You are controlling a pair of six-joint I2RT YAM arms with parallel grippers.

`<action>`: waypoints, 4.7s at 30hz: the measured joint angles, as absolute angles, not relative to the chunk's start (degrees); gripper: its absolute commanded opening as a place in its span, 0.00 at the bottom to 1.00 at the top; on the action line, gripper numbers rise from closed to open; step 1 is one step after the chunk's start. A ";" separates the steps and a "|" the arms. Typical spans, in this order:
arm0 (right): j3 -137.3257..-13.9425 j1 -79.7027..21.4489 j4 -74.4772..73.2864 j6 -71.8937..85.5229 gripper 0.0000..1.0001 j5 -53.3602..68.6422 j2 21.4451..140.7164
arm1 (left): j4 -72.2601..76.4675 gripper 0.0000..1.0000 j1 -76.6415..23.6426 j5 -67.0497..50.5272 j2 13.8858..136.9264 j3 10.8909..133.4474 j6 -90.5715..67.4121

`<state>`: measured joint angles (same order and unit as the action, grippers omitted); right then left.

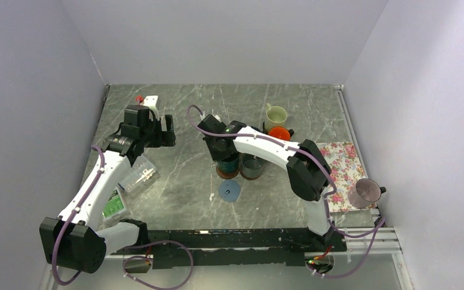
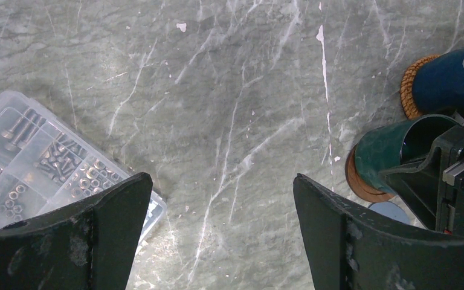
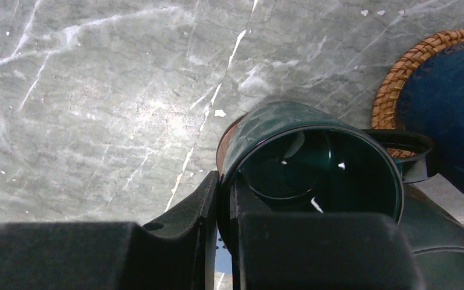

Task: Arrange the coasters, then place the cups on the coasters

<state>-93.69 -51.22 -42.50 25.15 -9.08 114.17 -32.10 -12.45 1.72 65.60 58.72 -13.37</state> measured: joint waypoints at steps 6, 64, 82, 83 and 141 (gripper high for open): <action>-93.08 -51.42 -41.63 25.50 0.00 -10.22 114.17 | -32.10 0.94 -12.45 1.41 65.60 58.72 -13.37; -91.83 -55.37 -41.93 31.14 0.00 -16.62 113.93 | -31.94 0.94 -12.45 1.34 65.34 58.72 -13.37; -91.74 -55.59 -43.64 32.21 0.32 -16.51 113.89 | -31.94 0.94 -12.45 1.34 65.34 58.72 -13.39; -91.74 -55.61 -43.94 32.25 0.35 -16.49 113.89 | -31.94 0.93 -12.45 1.34 65.34 58.72 -13.39; -41.43 25.12 -30.79 32.23 0.79 -22.37 62.50 | -31.94 0.94 -12.45 1.34 64.34 58.72 -13.37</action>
<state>-41.43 25.12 -30.79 32.23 -22.37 62.50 -31.94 -12.45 1.34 64.34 58.72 -13.37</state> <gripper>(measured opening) 0.810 0.935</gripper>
